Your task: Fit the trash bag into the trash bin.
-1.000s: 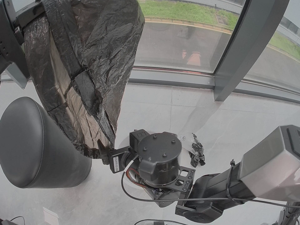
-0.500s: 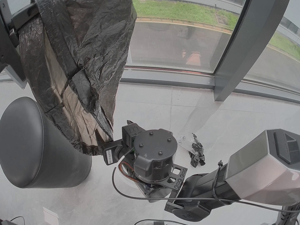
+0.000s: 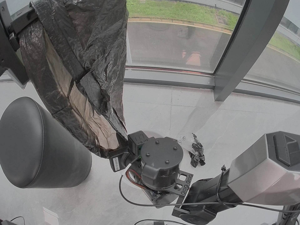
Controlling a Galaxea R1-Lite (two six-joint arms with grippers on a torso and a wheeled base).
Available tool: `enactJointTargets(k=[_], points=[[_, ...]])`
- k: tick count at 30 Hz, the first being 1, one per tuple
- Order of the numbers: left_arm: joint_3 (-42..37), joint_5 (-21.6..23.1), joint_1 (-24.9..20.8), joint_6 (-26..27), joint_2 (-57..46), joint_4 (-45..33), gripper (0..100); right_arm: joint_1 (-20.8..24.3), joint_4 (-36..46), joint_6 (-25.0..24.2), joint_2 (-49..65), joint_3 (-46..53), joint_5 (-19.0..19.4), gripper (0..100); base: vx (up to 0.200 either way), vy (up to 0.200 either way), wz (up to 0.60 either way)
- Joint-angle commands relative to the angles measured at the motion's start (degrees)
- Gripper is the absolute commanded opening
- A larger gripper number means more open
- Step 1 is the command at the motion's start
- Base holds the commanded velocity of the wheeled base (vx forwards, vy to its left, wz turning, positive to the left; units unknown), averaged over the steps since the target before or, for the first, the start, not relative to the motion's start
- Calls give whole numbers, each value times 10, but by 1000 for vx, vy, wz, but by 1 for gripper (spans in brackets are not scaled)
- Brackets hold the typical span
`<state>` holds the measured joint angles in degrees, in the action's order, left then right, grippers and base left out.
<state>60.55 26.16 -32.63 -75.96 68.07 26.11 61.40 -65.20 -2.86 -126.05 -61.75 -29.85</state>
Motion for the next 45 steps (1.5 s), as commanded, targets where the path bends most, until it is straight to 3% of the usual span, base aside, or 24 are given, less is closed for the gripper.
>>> enactJointTargets(k=[1, 5, 6, 7, 10, 13, 18, 21, 26, 32, 40, 45], points=[[-28, -4, 6, 6, -7, 2, 0, -5, -21, 2, 77, 131, 34, 0, 0, 0, 0], [-64, -4, 20, 30, -15, 2, 0, -29, -17, 17, 169, 254, 140, 0, 0, 0, 0], [-64, -4, 20, 30, -15, 2, 0, -29, -17, 17, 169, 254, 140, 0, 0, 0, 0], [-84, -3, 26, 48, -18, 1, 0, -52, 2, 18, 210, 287, 176, 0, 0, 0, 0], [-113, -1, 40, 67, -22, 1, 0, -84, 47, 8, 258, 304, 213, 0, 0, 0, 0], [-156, 1, 51, 87, -39, 1, 0, -129, 154, -33, 324, 299, 299, 0, 0, 0, 0], [-214, 6, 50, 109, -59, 0, 0, -196, 427, -120, 397, 218, 486, 0, 0, 0, 0], [-250, 30, 49, 114, -68, 1, 0, -213, 475, -165, 402, 196, 552, 0, 0, 0, 0], [-294, 57, 49, 135, -76, 3, 0, -215, 493, -173, 388, 207, 564, 0, 0, 0, 0], [-366, 80, 46, 155, -73, 56, 0, -228, 571, -181, 374, 203, 650, 0, 0, 0, 0], [-415, 88, 46, 152, -52, 88, 0, -230, 578, -194, 366, 222, 686, 0, 0, 0, 0], [-431, 108, 46, 153, -32, 93, 0, -229, 588, -195, 367, 230, 686, 0, 0, 0, 0]])
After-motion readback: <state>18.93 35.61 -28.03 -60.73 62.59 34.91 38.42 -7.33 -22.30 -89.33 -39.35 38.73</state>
